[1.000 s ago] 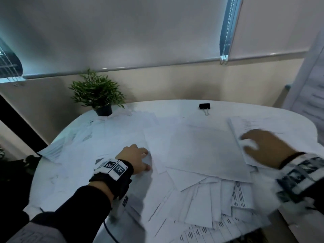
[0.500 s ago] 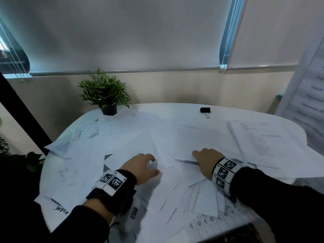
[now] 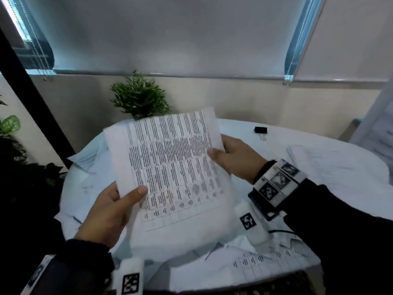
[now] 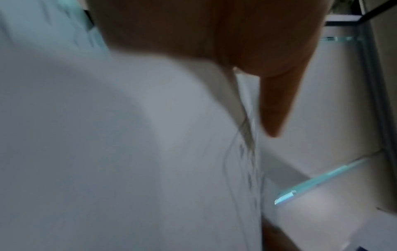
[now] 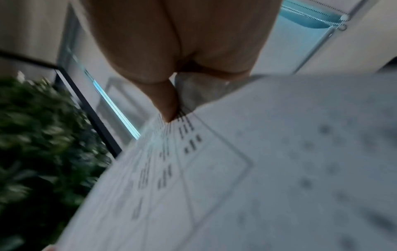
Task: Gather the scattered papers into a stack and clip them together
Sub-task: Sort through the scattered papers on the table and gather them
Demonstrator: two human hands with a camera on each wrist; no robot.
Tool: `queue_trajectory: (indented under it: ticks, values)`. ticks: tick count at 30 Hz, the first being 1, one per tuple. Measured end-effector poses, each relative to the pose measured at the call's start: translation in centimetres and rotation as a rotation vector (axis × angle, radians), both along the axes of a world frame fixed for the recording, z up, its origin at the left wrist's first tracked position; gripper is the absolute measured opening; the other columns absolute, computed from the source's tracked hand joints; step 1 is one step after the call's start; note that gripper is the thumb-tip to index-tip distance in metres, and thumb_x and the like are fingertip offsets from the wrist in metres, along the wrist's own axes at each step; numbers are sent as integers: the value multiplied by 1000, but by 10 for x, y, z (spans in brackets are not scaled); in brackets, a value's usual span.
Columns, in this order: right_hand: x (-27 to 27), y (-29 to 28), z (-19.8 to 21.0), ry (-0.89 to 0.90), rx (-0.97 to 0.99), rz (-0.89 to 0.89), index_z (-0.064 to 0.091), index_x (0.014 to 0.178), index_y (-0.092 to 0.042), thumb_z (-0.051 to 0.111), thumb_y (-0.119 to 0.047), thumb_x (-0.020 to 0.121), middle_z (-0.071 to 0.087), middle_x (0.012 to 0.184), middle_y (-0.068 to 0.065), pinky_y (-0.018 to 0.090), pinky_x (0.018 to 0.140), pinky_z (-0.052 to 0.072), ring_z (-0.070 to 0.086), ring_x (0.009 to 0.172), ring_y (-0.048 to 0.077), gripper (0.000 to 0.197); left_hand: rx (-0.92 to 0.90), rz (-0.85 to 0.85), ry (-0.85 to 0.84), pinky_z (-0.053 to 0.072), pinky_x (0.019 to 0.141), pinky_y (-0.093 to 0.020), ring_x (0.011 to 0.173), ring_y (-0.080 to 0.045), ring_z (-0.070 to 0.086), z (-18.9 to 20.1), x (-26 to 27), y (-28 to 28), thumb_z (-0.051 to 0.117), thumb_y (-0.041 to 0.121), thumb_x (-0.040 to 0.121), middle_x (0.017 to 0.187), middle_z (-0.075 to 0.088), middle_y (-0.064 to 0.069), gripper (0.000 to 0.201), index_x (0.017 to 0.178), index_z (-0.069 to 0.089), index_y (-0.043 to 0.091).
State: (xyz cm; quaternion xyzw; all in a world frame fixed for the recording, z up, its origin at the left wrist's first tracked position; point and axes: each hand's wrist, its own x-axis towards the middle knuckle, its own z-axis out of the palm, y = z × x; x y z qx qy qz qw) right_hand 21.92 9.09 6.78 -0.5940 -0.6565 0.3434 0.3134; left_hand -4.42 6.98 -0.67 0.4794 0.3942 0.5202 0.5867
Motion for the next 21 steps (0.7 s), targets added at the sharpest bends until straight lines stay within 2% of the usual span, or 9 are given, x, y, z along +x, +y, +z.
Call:
queue_trajectory:
  ticks: [3, 4, 6, 9, 11, 14, 16, 19, 21]
  values:
    - [9, 11, -27, -584, -286, -29, 33, 141, -14, 43, -53, 93, 56, 128, 9, 36, 92, 46, 57, 113, 26, 63, -11, 210, 242, 57, 81, -41, 93, -32, 69, -27, -29, -2, 76, 6, 72, 93, 75, -8, 26, 96, 66, 12]
    - [12, 10, -36, -797, -340, -13, 23, 146, -12, 43, -59, 91, 50, 135, 11, 36, 94, 44, 53, 118, 28, 75, -21, 262, 338, 54, 84, -43, 94, -32, 68, -37, -38, -4, 73, -1, 75, 94, 74, -9, 26, 94, 64, 13]
    - [12, 6, -50, -983, -422, 36, 9, 149, -9, 47, -59, 87, 50, 133, 13, 36, 88, 49, 55, 112, 29, 88, -59, 311, 387, 54, 80, -35, 93, -29, 64, -49, -48, -12, 73, -6, 74, 97, 68, -12, 38, 102, 56, 12]
    - [10, 5, -64, -950, -472, 44, 8, 148, -10, 57, -43, 82, 58, 109, 10, 33, 75, 51, 59, 97, 28, 89, -65, 332, 432, 45, 81, -32, 88, -25, 59, -54, -43, -24, 63, -18, 78, 96, 60, -15, 79, 140, 25, 15]
    - [9, 7, -69, -922, -486, 29, 7, 148, -11, 60, -32, 78, 55, 88, 6, 30, 64, 50, 59, 80, 25, 90, -43, 308, 470, 43, 79, -27, 85, -19, 60, -53, -39, -31, 61, -16, 80, 96, 60, -5, 87, 143, 19, 26]
    - [3, 4, -72, -1017, -466, 67, -2, 149, -11, 60, -24, 80, 52, 83, 5, 29, 59, 48, 55, 73, 22, 93, 57, 259, 583, 39, 82, -3, 96, 4, 57, -58, -44, -33, 68, -5, 80, 113, 61, 1, 53, 117, 53, 30]
    - [0, 1, -69, -1083, -388, 40, 2, 149, -13, 59, -17, 80, 56, 94, 7, 32, 64, 47, 56, 82, 26, 89, 13, 225, 537, 38, 72, 5, 78, 20, 57, -57, -43, -35, 65, -10, 81, 104, 66, 2, 39, 97, 65, 25]
    - [5, 3, -45, -1098, -200, -159, 29, 136, -20, 52, -15, 83, 53, 93, 7, 33, 68, 44, 55, 84, 28, 57, -44, 204, 387, 43, 60, 1, 61, 12, 58, -63, -43, -34, 61, -12, 83, 93, 68, 2, 33, 90, 68, 19]
    - [9, 3, -18, -895, 6, -265, 46, 115, -21, 46, -15, 84, 55, 87, 4, 31, 69, 44, 53, 77, 27, 31, -96, 221, 283, 45, 57, -3, 56, 8, 57, -68, -41, -35, 61, -9, 84, 91, 68, -4, 29, 90, 70, 18]
